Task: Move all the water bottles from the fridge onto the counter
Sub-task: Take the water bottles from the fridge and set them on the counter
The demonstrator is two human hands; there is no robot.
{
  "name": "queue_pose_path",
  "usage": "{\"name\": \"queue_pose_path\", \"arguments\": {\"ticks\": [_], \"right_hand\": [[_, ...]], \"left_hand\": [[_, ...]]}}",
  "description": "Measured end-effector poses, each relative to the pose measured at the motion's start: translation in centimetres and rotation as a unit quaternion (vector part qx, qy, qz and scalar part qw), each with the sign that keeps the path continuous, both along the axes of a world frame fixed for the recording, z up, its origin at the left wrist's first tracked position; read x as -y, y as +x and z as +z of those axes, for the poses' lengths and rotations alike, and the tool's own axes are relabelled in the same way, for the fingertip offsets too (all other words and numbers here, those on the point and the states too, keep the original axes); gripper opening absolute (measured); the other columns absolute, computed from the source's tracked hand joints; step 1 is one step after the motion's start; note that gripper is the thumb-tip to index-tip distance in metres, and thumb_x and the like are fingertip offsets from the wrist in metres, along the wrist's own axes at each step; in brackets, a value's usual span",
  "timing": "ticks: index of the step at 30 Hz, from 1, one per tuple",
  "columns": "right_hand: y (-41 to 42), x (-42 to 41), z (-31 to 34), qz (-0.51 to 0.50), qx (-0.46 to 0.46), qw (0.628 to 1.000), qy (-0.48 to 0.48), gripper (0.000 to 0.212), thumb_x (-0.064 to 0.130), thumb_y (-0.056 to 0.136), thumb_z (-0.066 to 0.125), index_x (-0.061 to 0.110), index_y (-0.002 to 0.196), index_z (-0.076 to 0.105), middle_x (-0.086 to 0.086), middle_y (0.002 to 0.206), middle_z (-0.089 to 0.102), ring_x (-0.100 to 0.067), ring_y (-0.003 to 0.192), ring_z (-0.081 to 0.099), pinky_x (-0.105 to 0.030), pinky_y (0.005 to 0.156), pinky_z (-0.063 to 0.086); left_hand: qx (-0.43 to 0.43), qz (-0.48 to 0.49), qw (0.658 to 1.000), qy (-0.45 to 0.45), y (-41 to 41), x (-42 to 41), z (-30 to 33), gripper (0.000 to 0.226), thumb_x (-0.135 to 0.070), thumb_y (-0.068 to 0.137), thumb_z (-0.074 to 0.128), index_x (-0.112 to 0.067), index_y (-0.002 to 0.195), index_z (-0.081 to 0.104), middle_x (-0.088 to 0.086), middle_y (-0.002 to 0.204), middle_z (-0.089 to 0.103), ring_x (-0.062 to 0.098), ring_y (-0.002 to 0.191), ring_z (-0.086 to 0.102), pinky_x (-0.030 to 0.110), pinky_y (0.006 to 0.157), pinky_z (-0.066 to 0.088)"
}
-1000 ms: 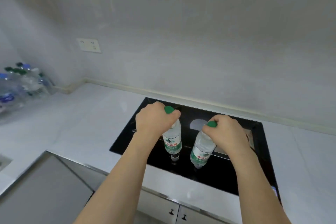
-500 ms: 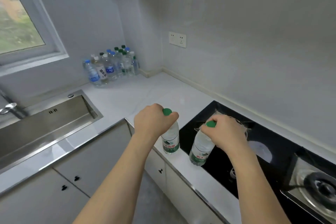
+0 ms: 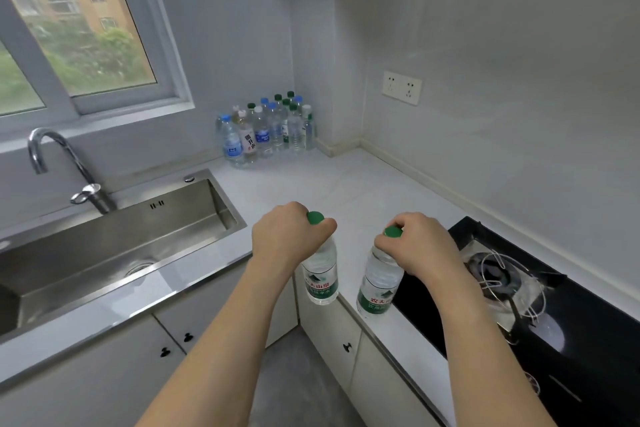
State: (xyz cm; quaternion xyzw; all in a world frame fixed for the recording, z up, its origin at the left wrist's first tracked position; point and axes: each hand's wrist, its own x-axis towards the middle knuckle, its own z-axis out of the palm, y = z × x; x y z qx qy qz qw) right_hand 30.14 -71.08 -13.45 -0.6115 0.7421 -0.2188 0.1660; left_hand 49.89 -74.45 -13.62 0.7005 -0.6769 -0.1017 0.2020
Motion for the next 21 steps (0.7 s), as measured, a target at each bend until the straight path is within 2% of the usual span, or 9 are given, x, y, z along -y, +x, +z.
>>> {"name": "queue_pose_path", "arguments": {"ticks": [3,6,10,14,21], "right_hand": [[1.6,1.8,0.1,-0.001,0.008,1.000,-0.007,0.016,0.037,0.073,0.063,0.022,0.077,0.064,0.004,0.073,0.065,-0.019,0.069,0.061,-0.030,0.062,0.050],[2.6,3.1,0.2,-0.003,0.022,1.000,-0.012,0.016,0.037,0.073,0.064,0.022,0.077,0.064,0.002,0.071,0.065,-0.021,0.063,0.061,-0.031,0.062,0.052],[4.2,5.1,0.3,0.000,0.022,1.000,-0.021,0.016,0.037,0.074,0.064,0.022,0.080,0.065,0.005,0.075,0.065,-0.019,0.072,0.061,-0.031,0.065,0.051],[5.4,6.8,0.3,0.007,0.021,1.000,-0.019,0.016,0.036,0.074,0.064,0.022,0.080,0.065,0.004,0.076,0.065,-0.019,0.074,0.061,-0.031,0.064,0.051],[6.0,9.9,0.0,0.018,0.017,1.000,-0.013,0.014,0.037,0.072,0.064,0.023,0.077,0.064,0.004,0.073,0.064,-0.020,0.069,0.061,-0.029,0.061,0.050]], "left_hand": [[0.011,0.002,1.000,0.000,1.8,1.7,0.0,0.040,-0.051,0.072,0.052,-0.013,0.061,0.046,0.001,0.054,0.055,0.022,0.050,0.052,0.024,0.051,0.039],[0.027,0.006,1.000,-0.009,3.1,2.8,0.0,0.040,-0.049,0.074,0.053,-0.013,0.060,0.044,0.000,0.054,0.050,0.021,0.051,0.046,0.023,0.050,0.035],[0.036,0.017,0.999,-0.013,4.8,4.5,-0.2,0.040,-0.048,0.075,0.054,-0.013,0.059,0.042,0.000,0.054,0.047,0.019,0.050,0.043,0.023,0.050,0.031],[0.040,0.023,0.999,-0.008,5.8,6.0,-0.1,0.040,-0.049,0.075,0.054,-0.013,0.060,0.043,-0.001,0.055,0.047,0.020,0.052,0.044,0.023,0.051,0.032],[0.044,0.038,0.998,-0.004,6.6,8.8,0.1,0.041,-0.049,0.076,0.054,-0.014,0.059,0.042,-0.002,0.054,0.045,0.018,0.050,0.040,0.024,0.052,0.032]]}}
